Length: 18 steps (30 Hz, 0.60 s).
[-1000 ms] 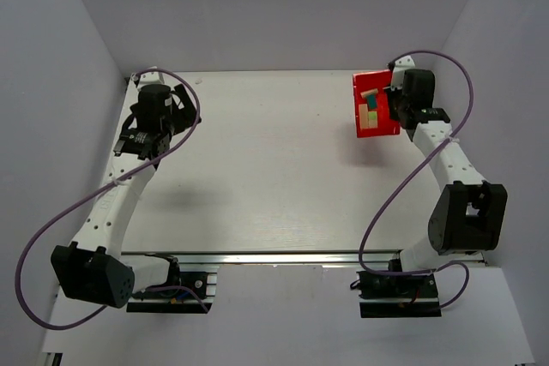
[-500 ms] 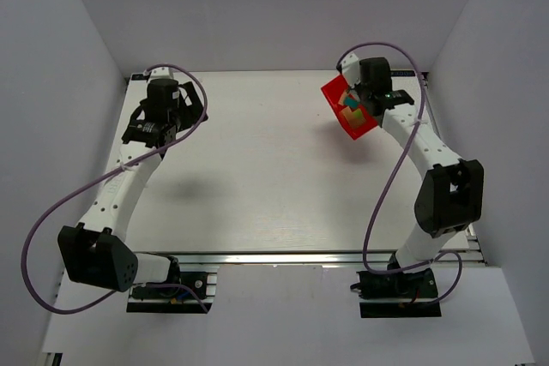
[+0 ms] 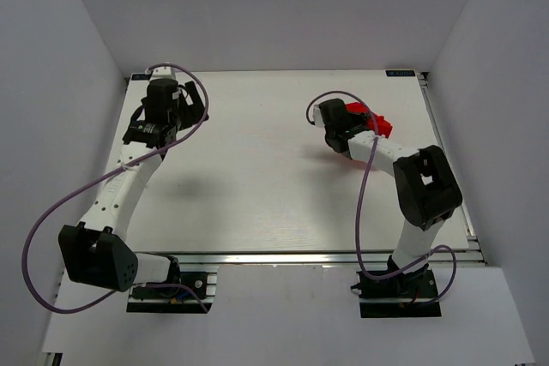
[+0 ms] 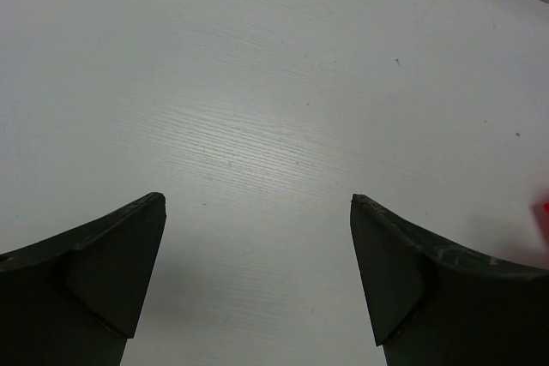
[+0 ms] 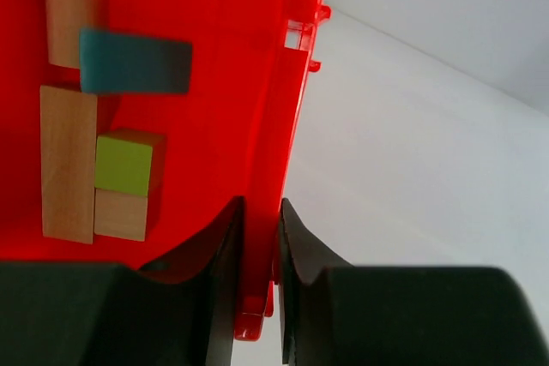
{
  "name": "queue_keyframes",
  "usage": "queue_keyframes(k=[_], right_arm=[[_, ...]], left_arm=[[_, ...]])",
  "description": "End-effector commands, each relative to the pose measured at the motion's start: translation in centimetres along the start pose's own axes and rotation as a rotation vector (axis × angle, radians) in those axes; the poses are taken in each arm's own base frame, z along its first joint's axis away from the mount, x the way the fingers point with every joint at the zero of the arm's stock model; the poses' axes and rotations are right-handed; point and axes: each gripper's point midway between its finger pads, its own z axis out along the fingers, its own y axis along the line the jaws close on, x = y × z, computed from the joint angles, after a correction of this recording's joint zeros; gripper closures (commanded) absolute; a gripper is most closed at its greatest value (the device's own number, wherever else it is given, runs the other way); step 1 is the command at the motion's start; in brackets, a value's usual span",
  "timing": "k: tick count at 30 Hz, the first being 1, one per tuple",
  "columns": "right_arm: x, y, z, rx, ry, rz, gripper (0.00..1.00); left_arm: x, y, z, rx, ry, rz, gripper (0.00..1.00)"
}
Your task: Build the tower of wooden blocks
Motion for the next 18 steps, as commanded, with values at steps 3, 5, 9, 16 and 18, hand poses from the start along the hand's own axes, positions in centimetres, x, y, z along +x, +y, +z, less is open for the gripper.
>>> queue_keyframes(k=[3, 5, 9, 16, 18], right_arm=[[0.5, -2.8, -2.1, 0.19, 0.155, -0.148, 1.0], [0.4, -2.7, -2.5, 0.214, 0.182, -0.234, 1.0], [-0.8, -2.2, -3.7, 0.218, 0.185, -0.288, 1.0], [-3.4, -1.1, -5.0, 0.235, 0.159, -0.383, 1.0], [-4.1, -0.7, -5.4, 0.239, 0.143, -0.401, 1.0]], left_arm=[[0.1, -0.2, -0.1, 0.03, -0.015, 0.02, 0.02], [0.4, -0.2, 0.1, 0.035, -0.013, 0.025, 0.02], [0.9, 0.0, 0.4, 0.03, -0.002, 0.038, 0.02], [1.3, -0.3, 0.4, 0.056, 0.003, 0.05, 0.02], [1.4, -0.4, 0.4, 0.065, -0.001, 0.054, 0.02]])
